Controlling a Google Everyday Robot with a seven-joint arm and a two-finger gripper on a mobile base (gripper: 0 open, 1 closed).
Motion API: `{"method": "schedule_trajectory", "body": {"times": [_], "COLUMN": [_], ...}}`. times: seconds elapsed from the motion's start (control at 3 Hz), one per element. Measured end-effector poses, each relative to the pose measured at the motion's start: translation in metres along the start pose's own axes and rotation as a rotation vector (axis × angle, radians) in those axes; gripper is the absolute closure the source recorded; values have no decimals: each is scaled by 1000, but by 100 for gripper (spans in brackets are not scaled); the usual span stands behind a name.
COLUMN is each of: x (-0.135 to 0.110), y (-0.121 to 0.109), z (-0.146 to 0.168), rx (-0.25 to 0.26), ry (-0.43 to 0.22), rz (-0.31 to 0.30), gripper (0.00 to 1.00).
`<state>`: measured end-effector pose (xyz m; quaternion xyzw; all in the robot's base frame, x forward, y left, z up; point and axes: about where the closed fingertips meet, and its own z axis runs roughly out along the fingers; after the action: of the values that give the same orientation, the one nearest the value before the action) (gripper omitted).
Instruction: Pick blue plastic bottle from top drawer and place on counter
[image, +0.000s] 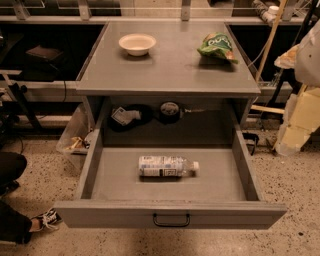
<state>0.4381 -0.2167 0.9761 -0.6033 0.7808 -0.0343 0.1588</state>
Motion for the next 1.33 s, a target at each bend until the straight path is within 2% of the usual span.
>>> {"method": "schedule_trajectory", "body": {"times": [0.67,1.0,1.33], "x": [-5,-24,-36], "y": [-5,-18,-24], "z": [10,54,105], "rx": [4,-28,-75], "ry": [-19,-79,-131], "rz": [-7,-16,0], "gripper": [0,0,0]}}
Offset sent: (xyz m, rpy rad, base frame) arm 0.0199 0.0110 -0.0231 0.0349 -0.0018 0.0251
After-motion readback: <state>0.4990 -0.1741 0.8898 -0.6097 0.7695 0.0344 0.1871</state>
